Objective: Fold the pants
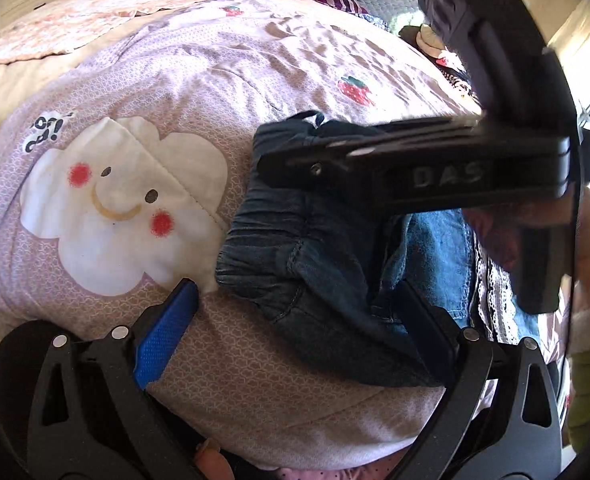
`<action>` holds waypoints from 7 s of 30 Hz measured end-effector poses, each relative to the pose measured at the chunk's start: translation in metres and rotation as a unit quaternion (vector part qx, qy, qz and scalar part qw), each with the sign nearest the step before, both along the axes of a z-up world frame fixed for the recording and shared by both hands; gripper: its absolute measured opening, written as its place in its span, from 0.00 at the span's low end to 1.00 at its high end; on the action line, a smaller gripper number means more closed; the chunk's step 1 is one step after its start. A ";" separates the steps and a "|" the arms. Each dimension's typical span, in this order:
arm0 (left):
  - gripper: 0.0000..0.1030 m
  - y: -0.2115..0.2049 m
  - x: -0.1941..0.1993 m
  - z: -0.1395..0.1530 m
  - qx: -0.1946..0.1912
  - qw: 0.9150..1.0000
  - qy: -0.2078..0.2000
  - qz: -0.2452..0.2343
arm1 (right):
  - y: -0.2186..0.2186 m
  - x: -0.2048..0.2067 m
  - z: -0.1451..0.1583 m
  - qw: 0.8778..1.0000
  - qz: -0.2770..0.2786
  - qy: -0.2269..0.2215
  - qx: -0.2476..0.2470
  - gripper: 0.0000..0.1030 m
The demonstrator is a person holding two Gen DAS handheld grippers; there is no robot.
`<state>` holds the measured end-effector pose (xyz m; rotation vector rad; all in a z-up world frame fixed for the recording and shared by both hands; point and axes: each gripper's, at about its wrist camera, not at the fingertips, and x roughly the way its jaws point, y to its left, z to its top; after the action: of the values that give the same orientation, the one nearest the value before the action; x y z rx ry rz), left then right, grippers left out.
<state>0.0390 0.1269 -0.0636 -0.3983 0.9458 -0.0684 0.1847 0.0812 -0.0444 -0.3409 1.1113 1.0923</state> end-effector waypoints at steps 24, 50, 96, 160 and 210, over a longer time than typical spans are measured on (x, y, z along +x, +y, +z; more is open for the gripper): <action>0.24 -0.060 0.016 0.051 -0.135 0.986 -0.055 -0.075 | -0.183 -0.013 0.086 0.971 -0.066 0.000 0.230 0.35; 0.62 -0.230 -0.005 0.048 0.001 0.966 -0.075 -0.246 | -0.342 -0.045 0.031 0.935 -0.275 0.070 0.214 0.78; 0.21 -0.214 -0.006 0.039 0.066 0.962 -0.056 -0.260 | -0.280 0.004 0.066 0.968 -0.220 -0.015 0.121 0.52; 0.24 -0.216 -0.020 0.028 0.070 0.958 -0.039 -0.276 | -0.263 -0.043 0.014 0.966 -0.251 -0.067 0.018 0.22; 0.18 -0.175 0.047 0.025 0.045 0.984 -0.025 -0.170 | -0.320 -0.061 0.007 0.937 -0.310 -0.041 0.156 0.33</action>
<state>0.0857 -0.0480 -0.0382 -0.1473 0.9560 -0.3434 0.1240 -0.2392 -0.0370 0.2111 0.8623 0.6609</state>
